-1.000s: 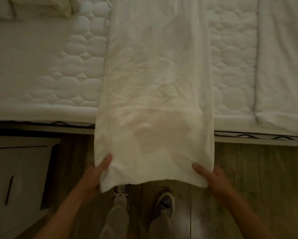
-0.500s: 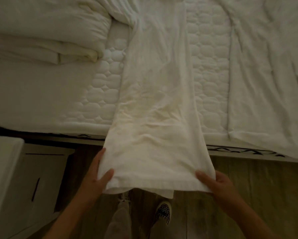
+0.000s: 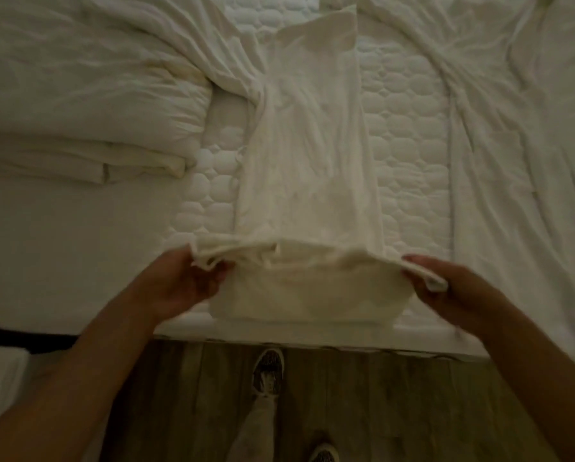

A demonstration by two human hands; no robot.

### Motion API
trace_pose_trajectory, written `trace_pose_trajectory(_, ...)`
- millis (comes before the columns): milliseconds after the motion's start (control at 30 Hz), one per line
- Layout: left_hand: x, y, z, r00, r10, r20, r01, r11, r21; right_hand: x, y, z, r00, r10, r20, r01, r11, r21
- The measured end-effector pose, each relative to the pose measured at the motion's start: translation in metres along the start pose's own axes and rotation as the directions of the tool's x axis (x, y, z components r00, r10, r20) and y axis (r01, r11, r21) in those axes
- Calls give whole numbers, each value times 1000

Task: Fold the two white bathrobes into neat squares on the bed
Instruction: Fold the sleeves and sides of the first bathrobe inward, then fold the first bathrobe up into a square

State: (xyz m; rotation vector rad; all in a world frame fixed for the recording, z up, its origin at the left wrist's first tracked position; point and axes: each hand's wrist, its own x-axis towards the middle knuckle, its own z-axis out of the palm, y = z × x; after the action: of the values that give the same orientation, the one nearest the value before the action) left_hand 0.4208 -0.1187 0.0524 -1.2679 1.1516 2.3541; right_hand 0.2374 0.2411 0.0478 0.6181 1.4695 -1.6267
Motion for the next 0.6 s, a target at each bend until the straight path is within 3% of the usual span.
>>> trace_pose_trajectory(100,72,63,22,995,40,-96,-49,994,-95,71,-67,34,995,-96,-37,101,975,199)
trace_pose_trajectory(167,117,86,30,986,76,-150,-89,993,-82,114,-92,46,989,-127,-75,139,975,176)
trace_pose_trajectory(233,159,89,27,952,135,-273,-90,981,173,149,-94,55,967,-165,-193,138,980,-146)
trace_pose_trajectory(267,176,86,22,918,181,-353,-37,925,377,161,-88,58,933,-233,-275,106,907,-407)
trace_pose_trajectory(300,188,79,17,877,249,-410,35,819,573,169,-79,62,889,-334,-313,60,763,-644)
trace_pose_trajectory(367,195,65,15,812,469,-348,69,515,855,173,-56,72,810,-552,-200,52,407,-912)
trace_pose_trajectory(433,195,47,26,674,738,-21,-80,102,992,175,-33,91,706,-705,65,186,97,-978)
trace_pose_trajectory(500,203,24,49,609,723,327,-218,-244,945,182,-11,120,635,-713,299,297,-131,-946)
trace_pose_trajectory(567,223,2,61,673,583,456,-252,-399,882,198,10,134,668,-622,409,291,-287,-913)
trace_pose_trajectory(600,234,-3,58,704,539,463,-238,-435,868,209,16,129,702,-590,398,256,-312,-915)
